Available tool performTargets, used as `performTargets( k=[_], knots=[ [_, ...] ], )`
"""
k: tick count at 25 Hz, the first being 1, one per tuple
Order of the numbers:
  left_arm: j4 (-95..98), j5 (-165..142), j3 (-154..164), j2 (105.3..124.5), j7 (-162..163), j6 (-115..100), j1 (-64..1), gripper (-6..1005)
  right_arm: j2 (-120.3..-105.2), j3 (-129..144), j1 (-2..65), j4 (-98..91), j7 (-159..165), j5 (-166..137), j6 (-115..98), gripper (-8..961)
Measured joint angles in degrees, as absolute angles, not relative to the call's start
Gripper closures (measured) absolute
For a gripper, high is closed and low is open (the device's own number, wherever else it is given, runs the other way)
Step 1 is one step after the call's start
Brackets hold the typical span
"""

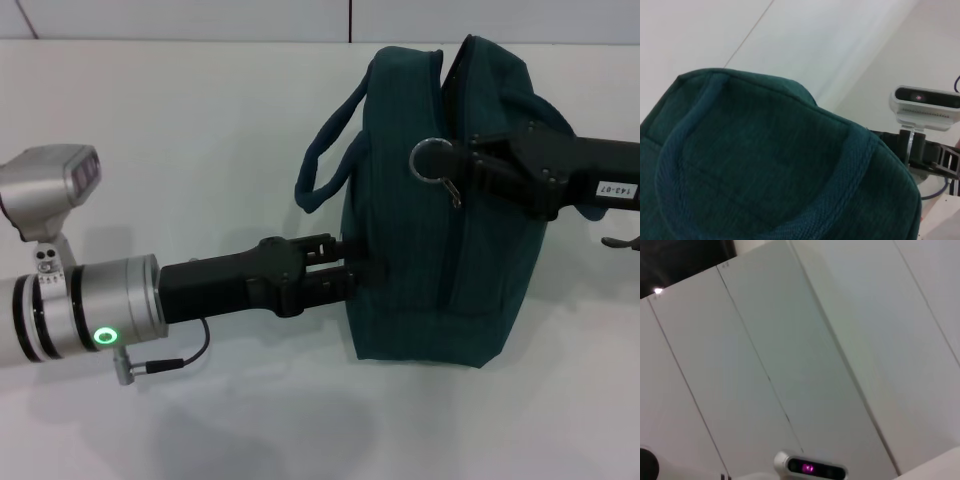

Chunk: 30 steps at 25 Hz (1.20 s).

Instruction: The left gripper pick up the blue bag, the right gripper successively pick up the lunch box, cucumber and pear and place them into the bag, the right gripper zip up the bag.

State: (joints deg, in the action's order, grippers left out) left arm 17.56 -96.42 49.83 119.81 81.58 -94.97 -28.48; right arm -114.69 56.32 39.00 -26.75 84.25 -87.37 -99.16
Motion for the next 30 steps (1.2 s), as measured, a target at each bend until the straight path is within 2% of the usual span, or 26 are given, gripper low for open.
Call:
performTargets(
  k=[12,30],
  knots=[
    [17.48,-95.54,49.92,120.17,82.18,-93.43,-28.57,435,-115.07,56.39,38.99,-26.68,82.95,-87.20,-98.49,936],
    [19.66,-93.18,50.06,119.35,80.72,-93.38,-28.55,445,-115.48,55.82,39.83,-26.21,79.07,-86.65,-94.37,935]
  ],
)
